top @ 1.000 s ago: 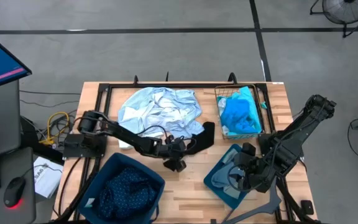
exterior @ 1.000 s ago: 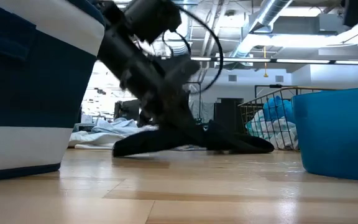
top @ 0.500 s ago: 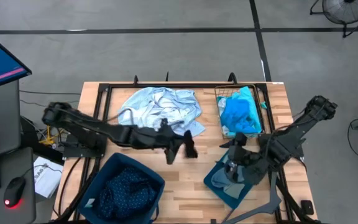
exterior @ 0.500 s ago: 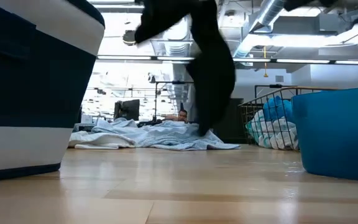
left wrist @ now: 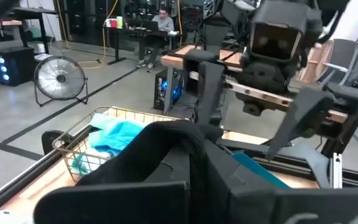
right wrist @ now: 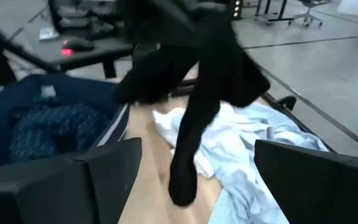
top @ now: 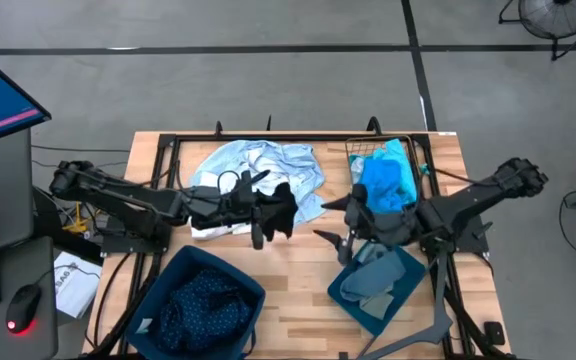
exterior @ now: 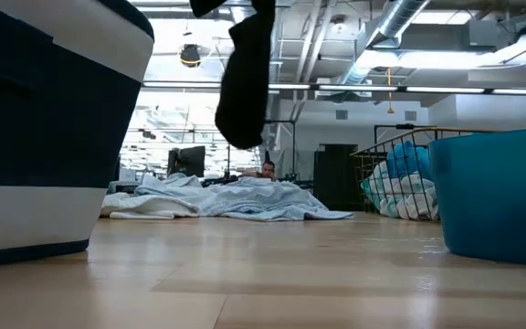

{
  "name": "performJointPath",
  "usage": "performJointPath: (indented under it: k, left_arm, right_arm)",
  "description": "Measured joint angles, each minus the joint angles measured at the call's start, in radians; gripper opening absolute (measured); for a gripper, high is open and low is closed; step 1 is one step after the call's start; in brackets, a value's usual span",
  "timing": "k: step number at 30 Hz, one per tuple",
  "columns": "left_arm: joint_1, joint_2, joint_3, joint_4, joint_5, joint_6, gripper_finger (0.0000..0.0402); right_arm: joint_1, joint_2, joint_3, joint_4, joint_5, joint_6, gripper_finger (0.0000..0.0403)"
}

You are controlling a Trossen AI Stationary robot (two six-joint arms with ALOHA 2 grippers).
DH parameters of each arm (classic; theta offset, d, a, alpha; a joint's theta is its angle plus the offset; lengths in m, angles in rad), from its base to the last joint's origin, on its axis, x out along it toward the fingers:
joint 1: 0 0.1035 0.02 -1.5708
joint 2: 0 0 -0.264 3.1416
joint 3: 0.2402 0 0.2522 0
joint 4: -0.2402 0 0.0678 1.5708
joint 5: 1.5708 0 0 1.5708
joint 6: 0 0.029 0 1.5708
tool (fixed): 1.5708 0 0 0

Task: Pick & Place Cloths
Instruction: Put the black sock into the blue bin

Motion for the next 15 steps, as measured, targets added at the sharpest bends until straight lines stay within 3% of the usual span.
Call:
performJointPath:
  k: [5,15]
  left_arm:
    - [0.0,0.0,0.0,0.002,0.0,0.0,0.0001]
    - [0.0,0.0,0.0,0.068,0.0,0.088,0.0001]
  right_arm:
    - [-0.048,0.0,0.0,0.025,-0.007,-0.002,0.0305]
    - [-0.094,0.131,0.0,0.235,-0.164,-0.003,0.0305]
